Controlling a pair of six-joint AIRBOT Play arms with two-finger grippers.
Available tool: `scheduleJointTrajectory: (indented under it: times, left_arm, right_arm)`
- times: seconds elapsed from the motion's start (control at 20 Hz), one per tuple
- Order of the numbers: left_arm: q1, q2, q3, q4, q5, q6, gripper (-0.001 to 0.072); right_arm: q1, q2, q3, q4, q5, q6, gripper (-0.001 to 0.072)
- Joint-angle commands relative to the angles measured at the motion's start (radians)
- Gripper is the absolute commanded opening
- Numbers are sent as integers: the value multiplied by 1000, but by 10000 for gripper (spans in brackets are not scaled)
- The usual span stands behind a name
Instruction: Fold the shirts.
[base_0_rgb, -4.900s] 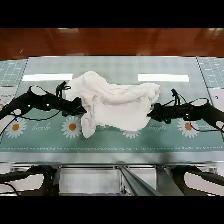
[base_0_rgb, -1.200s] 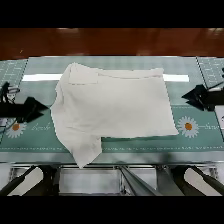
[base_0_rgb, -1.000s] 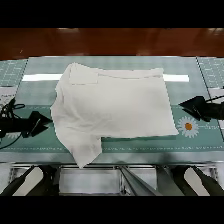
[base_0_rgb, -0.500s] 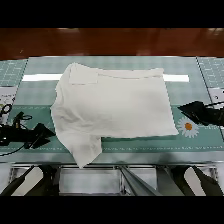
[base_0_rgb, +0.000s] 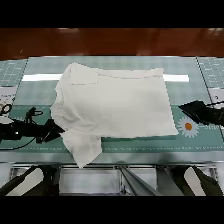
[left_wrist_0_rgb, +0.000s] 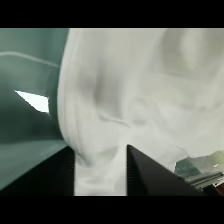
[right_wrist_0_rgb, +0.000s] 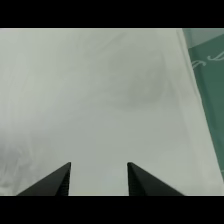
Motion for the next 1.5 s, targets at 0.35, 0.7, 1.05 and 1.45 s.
scheduleJointTrajectory:
  times: [0.35, 0.7, 1.05, 1.45]
  left_arm:
    - [-64, -9, 2, -44, 28, 26, 28]
    - [-64, 1, 2, -44, 30, 15, 28]
    - [-64, 1, 2, -48, 49, 8, 28]
    - [-64, 1, 2, -48, 64, 0, 28]
  right_arm:
    - [-199, -71, -50, -405, 3, 177, 412]
    - [-197, -261, -61, -294, 53, 101, 417]
    - [-145, -406, -60, -223, 58, 59, 417]
    - [26, -440, -60, -98, -51, 42, 345]
